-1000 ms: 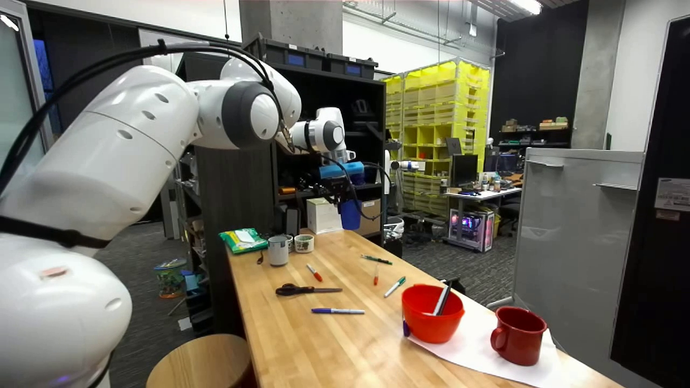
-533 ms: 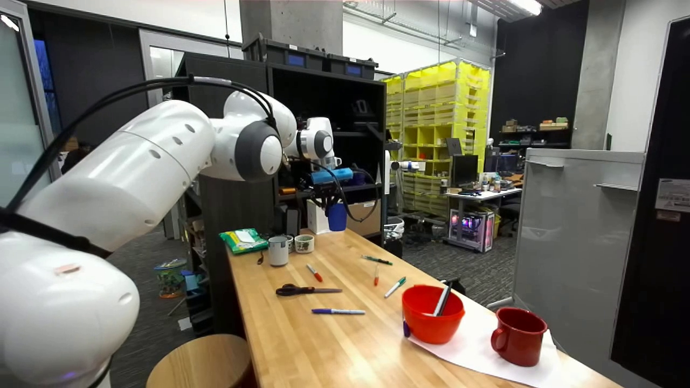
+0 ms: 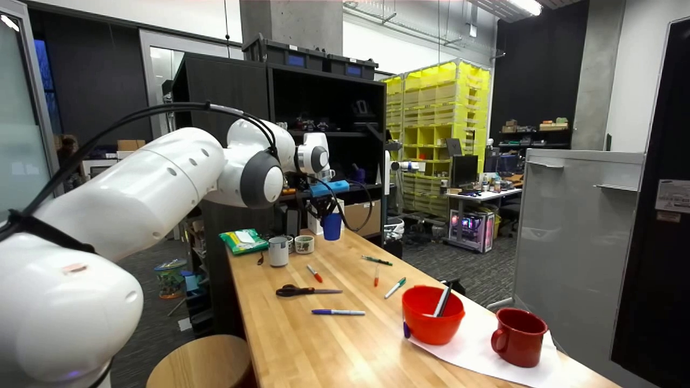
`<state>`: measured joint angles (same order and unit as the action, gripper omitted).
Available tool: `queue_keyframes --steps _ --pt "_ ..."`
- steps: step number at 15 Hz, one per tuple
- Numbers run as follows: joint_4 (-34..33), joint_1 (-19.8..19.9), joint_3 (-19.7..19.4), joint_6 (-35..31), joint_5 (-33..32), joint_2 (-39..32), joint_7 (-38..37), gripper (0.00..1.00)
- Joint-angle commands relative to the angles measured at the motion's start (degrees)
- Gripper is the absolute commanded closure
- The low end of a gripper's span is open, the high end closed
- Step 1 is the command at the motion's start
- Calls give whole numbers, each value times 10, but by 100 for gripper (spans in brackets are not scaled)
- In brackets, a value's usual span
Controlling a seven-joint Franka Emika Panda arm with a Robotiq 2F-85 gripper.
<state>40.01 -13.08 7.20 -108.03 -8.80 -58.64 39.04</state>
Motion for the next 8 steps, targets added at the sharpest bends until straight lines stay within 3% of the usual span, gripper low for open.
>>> queue_keyframes --steps 1,8 --pt "-61 -8 2 13 -1 -44 21 99" --pt "-70 -4 8 -4 10 -70 26 99"
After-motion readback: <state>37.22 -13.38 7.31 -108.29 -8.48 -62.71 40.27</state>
